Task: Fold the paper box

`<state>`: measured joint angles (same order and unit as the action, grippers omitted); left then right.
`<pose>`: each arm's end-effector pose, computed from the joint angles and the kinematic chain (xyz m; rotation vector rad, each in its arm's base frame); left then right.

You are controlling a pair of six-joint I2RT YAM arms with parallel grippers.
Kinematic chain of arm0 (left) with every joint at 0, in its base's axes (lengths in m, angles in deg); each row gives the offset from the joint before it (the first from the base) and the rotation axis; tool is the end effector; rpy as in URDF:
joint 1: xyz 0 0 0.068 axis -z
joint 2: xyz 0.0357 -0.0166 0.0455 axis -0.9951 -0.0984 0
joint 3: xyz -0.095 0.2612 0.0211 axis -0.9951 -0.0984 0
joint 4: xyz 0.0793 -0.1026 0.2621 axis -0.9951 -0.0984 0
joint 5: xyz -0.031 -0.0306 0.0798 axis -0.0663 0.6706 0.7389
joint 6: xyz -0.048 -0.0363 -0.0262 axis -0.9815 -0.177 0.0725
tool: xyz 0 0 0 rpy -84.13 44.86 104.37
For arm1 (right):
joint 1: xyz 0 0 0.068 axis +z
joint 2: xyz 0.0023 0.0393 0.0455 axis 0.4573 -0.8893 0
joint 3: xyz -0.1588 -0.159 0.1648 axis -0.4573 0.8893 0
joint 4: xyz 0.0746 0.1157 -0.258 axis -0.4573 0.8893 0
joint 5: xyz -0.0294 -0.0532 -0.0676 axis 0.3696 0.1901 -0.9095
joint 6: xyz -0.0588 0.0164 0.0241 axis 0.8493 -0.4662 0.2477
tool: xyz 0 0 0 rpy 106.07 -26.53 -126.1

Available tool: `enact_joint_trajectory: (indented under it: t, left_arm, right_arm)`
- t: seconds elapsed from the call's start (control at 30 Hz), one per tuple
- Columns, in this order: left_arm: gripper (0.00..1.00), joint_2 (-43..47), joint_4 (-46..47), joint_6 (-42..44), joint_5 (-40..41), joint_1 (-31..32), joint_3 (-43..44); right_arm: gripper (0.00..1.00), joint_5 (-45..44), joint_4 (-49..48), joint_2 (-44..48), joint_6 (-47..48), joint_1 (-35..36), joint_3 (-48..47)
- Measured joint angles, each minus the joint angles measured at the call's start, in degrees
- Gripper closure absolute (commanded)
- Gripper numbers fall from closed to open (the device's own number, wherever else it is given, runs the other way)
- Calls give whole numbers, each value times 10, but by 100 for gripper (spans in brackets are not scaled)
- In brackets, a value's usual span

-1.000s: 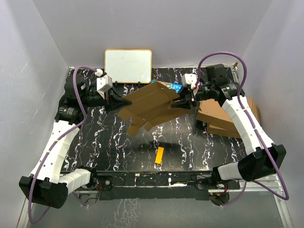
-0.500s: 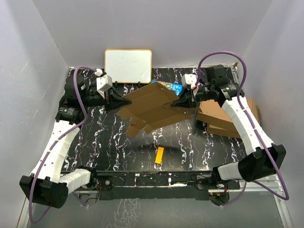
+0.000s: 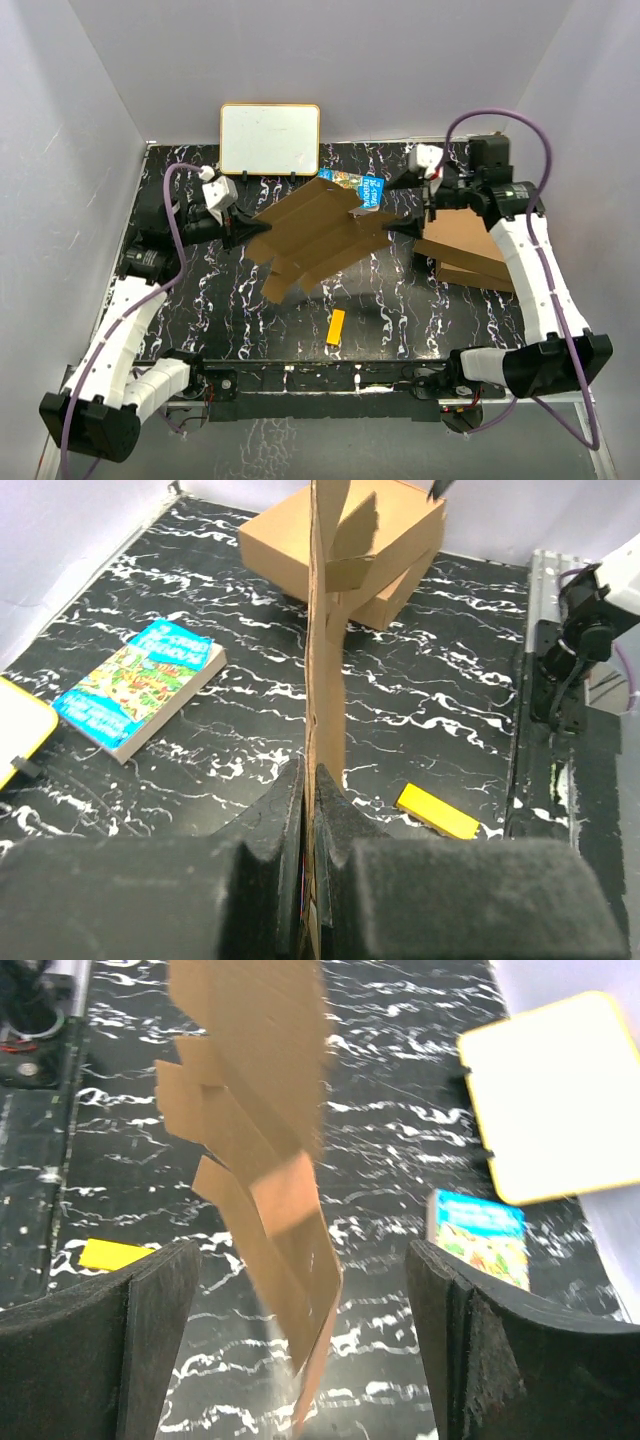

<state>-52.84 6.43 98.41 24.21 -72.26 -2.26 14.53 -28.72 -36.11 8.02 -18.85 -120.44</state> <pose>0.2366 -0.0962 0.3897 1.0662 1.3253 -0.8772 0.2718 0.0884 0.4029 -1.3783 1.3335 0.8653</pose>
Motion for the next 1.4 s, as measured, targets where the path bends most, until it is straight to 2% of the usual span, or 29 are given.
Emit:
enact_joint_trajectory:
  t: [0.2,0.37,0.43,0.47,0.63,0.9,1.13,1.4]
  left_arm:
    - [100,101,42,-44,59,0,-74]
    - [100,148,85,-108,82,0,-94]
    - [100,157,104,-136,82,0,-103]
    - [100,161,112,-152,82,0,-108]
    - [100,171,165,-225,75,0,-114]
    - [100,169,266,-322,54,0,-114]
    - [100,152,344,-373,41,0,-122]
    - [100,143,388,-401,35,0,-135]
  right_arm:
    - [10,22,-23,41,-60,-118,10]
    - [13,11,-158,54,-249,-258,50]
    - [14,4,-221,52,-318,-292,83]
    - [18,1,-249,50,-349,-300,103]
    - [38,0,-342,15,-461,-301,149]
    - [43,64,-398,-7,-539,-301,144]
    - [68,123,-495,50,-622,-294,178]
    - [73,151,-531,54,-656,-261,179]
